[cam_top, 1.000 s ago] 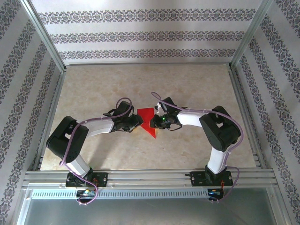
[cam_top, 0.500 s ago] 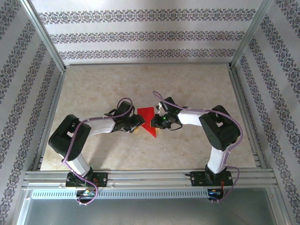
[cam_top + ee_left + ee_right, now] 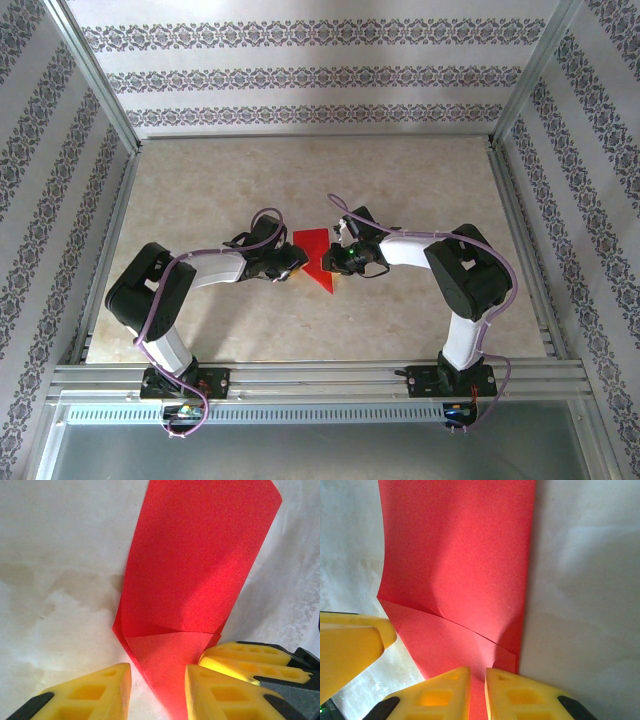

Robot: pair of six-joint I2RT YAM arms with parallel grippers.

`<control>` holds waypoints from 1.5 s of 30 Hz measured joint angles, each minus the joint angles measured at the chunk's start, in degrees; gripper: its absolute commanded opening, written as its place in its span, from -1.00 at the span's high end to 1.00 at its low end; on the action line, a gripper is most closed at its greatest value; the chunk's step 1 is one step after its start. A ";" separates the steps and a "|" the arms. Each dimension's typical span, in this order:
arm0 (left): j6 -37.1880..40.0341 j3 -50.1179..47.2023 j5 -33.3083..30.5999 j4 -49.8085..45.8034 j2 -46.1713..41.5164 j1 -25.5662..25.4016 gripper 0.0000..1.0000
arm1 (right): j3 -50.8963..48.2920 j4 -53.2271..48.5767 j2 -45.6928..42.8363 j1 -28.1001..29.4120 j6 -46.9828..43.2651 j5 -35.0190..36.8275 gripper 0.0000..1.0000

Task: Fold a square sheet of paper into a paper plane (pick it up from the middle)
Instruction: Fourth fold the wing at the center of the table.

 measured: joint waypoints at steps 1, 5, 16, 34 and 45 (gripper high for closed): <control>0.00 0.00 0.00 0.00 0.00 0.00 0.31 | 0.00 0.00 0.02 0.00 0.00 0.00 0.61; 0.00 0.00 0.02 0.00 0.04 0.00 0.29 | 0.00 0.00 0.04 0.00 0.00 -0.02 0.61; 0.02 0.02 0.46 0.96 0.87 0.37 0.50 | 0.00 0.02 0.09 0.00 0.00 -0.07 0.61; 1.55 0.09 2.99 4.00 2.69 1.11 0.61 | 0.00 0.22 0.31 -0.35 -0.02 -0.96 0.60; 3.15 0.09 4.11 6.62 4.37 1.99 0.75 | 0.00 0.44 0.11 -1.05 -0.04 -2.03 0.48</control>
